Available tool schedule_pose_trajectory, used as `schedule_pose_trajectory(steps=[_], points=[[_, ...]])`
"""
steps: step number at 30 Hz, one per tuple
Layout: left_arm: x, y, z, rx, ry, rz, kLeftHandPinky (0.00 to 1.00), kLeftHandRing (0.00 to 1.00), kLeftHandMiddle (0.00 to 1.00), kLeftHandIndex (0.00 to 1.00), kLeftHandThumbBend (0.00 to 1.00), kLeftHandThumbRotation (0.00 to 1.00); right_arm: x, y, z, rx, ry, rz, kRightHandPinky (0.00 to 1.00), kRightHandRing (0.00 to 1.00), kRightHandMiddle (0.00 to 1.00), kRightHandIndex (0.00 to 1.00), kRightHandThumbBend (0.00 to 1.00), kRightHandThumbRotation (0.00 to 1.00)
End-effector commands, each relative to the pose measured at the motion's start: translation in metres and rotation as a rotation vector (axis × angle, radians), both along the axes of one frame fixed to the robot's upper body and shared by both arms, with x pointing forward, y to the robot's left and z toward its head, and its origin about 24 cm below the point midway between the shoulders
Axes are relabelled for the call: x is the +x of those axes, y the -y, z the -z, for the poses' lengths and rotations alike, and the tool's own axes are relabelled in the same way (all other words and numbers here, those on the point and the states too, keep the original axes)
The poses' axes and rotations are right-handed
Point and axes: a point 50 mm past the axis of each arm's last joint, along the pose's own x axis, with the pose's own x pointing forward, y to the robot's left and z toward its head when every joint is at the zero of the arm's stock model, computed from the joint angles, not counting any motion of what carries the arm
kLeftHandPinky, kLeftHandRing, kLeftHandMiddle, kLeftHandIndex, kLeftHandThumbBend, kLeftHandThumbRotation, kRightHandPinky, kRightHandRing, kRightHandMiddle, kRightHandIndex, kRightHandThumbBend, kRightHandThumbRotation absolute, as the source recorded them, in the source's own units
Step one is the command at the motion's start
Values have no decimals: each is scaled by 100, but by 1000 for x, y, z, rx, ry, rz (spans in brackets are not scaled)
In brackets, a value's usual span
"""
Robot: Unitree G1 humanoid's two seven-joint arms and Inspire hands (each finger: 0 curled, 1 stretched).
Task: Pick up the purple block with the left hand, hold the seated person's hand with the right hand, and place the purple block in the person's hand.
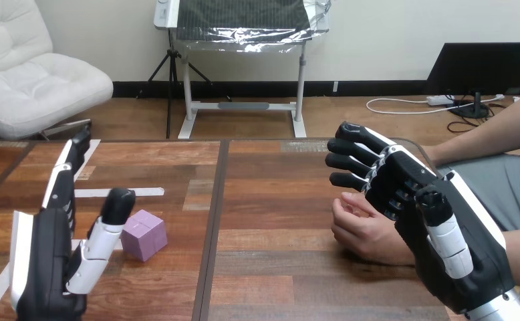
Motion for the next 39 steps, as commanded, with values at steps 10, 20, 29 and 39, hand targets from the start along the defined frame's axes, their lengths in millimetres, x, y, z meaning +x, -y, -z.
schedule_pose_trajectory(steps=[10, 20, 29, 39], points=[[23, 0, -3, 52, 31, -4, 85, 92, 94, 92, 79, 78, 8, -3, -20, 15, 99, -14, 86, 88, 87, 88, 87, 86], [31, -2, 4, 72, -32, -8, 83, 94, 96, 93, 79, 71, 8, -2, -20, 3, 102, -6, 86, 87, 87, 87, 89, 86], [39, -4, 8, 104, -84, -11, 83, 94, 96, 95, 81, 68, 9, -3, -20, 1, 103, -4, 85, 87, 87, 87, 90, 87], [49, -5, 15, 117, -135, -16, 83, 94, 96, 95, 88, 62, 9, -3, -19, 1, 101, -3, 85, 87, 87, 87, 90, 87]])
